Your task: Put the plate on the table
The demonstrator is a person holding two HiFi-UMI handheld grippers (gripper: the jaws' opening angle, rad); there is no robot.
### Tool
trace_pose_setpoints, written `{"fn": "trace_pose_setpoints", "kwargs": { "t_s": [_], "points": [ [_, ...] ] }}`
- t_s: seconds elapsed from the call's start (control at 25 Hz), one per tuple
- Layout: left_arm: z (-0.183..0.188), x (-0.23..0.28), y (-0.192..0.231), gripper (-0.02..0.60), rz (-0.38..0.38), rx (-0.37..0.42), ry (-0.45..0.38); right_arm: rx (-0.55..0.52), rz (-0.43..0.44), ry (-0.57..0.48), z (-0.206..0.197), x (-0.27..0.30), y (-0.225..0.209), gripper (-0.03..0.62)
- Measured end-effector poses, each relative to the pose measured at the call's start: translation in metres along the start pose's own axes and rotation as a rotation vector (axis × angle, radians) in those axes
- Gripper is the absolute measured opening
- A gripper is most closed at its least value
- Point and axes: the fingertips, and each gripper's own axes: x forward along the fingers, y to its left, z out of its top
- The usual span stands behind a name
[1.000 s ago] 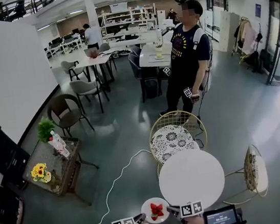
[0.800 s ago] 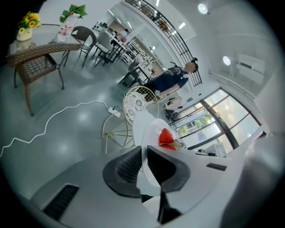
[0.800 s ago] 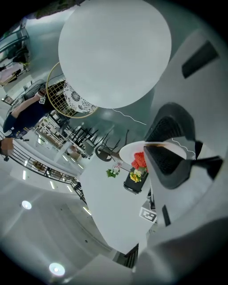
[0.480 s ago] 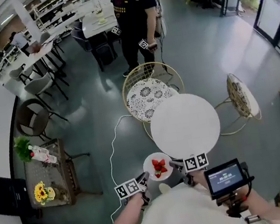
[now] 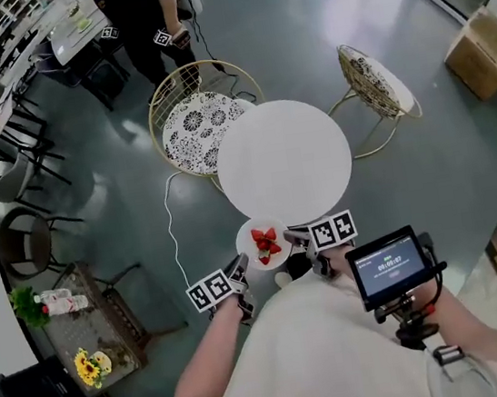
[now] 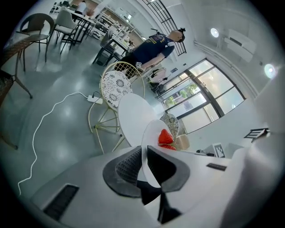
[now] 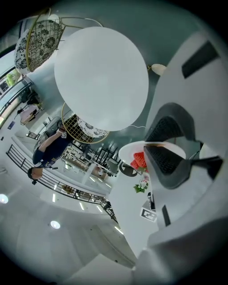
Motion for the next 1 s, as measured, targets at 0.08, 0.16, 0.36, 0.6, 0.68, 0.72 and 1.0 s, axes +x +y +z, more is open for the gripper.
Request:
{"fn": "trace_pose_setpoints", "kwargs": {
  "t_s": [0.08, 0.16, 0.36, 0.6, 0.68, 0.72, 1.0],
  "points": [
    [0.005, 0.009, 0.001, 0.038, 0.001, 0.013, 0.018, 0.017, -0.004, -0.018, 0.004, 0.003, -0.009, 0.037],
    [0.012, 0.013, 0.003, 0.038, -0.002, 0.025, 0.03, 0.025, -0.001, -0.032, 0.01, 0.008, -0.012, 0.037],
    [0.023, 0.041, -0.002, 0.038, -0.005, 0.052, 0.088, 0.071, -0.013, -0.06, 0.023, 0.005, -0.029, 0.037],
    [0.039, 0.079, -0.013, 0.038, -0.009, 0.07, 0.142, 0.127, -0.026, -0.088, 0.046, -0.002, -0.056, 0.037],
    [0.047, 0.095, -0.016, 0.038, -0.006, 0.073, 0.15, 0.14, -0.028, -0.086, 0.058, -0.001, -0.067, 0.037],
    [0.053, 0.105, -0.016, 0.038, -0.002, 0.07, 0.154, 0.145, -0.029, -0.082, 0.067, 0.002, -0.075, 0.037],
    [0.069, 0.151, -0.019, 0.038, 0.012, 0.051, 0.194, 0.177, -0.05, -0.059, 0.099, 0.005, -0.11, 0.037]
  ]
}}
